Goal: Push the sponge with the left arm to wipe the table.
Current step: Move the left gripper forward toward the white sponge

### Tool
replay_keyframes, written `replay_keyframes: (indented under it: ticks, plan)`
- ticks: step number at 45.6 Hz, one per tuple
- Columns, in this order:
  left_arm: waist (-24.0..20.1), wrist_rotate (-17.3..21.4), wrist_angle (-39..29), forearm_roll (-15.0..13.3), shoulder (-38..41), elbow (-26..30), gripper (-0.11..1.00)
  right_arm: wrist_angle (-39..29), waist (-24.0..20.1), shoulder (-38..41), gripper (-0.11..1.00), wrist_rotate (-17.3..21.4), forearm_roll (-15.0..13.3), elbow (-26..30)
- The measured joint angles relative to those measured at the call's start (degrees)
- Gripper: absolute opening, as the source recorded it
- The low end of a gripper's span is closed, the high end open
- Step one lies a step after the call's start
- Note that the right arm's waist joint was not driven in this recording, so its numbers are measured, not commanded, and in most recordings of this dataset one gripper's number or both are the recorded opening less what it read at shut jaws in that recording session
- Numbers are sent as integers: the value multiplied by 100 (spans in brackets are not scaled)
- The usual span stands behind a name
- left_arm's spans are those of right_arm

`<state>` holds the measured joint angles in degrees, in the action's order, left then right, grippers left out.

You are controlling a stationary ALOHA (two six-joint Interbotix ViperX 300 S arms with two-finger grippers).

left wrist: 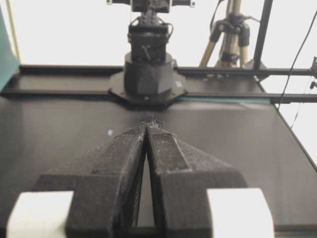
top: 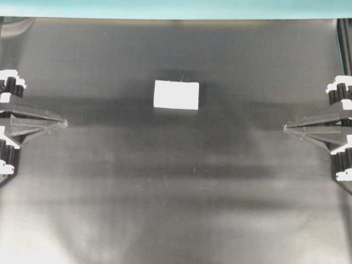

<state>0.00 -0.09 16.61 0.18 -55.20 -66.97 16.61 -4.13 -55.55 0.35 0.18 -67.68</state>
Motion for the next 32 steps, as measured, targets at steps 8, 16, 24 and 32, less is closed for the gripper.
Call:
replay_keyframes:
  ticks: [8,16,24,32]
  plan:
    - [-185,-325,9,185,809,123,0,-149,0,26,0,0,-9,-237]
    - [-448,-624,18,202,1793,466,0,-264,0,18,0,0,-9,-290]
    - [-703,-809,44,202,2795,958,0,-316,0,18,0,0,-9,-316]
    - [-1072,-1125,9,202,3938,1687,0,-325,0,9,0,0,0,-378]
